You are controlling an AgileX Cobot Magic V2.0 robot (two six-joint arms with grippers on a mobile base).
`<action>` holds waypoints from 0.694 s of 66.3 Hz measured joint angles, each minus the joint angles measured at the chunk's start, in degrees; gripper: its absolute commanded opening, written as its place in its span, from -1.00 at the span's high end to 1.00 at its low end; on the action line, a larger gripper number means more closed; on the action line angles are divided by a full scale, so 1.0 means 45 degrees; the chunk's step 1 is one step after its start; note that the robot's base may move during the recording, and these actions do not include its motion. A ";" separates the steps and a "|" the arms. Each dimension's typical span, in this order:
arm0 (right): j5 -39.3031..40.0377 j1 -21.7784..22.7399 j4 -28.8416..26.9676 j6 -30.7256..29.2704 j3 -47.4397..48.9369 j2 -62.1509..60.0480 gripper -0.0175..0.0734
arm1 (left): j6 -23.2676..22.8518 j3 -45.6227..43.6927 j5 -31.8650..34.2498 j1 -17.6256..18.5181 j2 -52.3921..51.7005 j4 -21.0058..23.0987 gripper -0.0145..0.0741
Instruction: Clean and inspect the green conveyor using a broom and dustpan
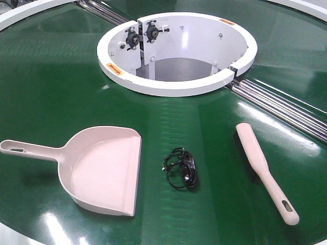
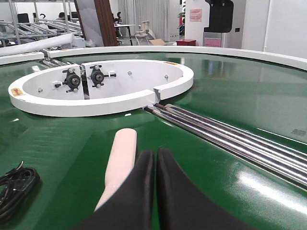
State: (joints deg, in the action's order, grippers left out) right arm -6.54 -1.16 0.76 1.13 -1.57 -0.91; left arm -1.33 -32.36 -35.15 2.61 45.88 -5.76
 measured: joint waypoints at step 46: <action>0.0000 0.0000 0.0000 -0.0008 0.0000 0.0000 0.64 | 0.1043 -0.2295 -0.1624 0.0000 0.0871 0.1485 -0.58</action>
State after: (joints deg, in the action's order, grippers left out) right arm -6.54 -1.16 0.76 1.10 -1.57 -0.91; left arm 3.37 -42.68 -42.46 2.61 49.80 0.92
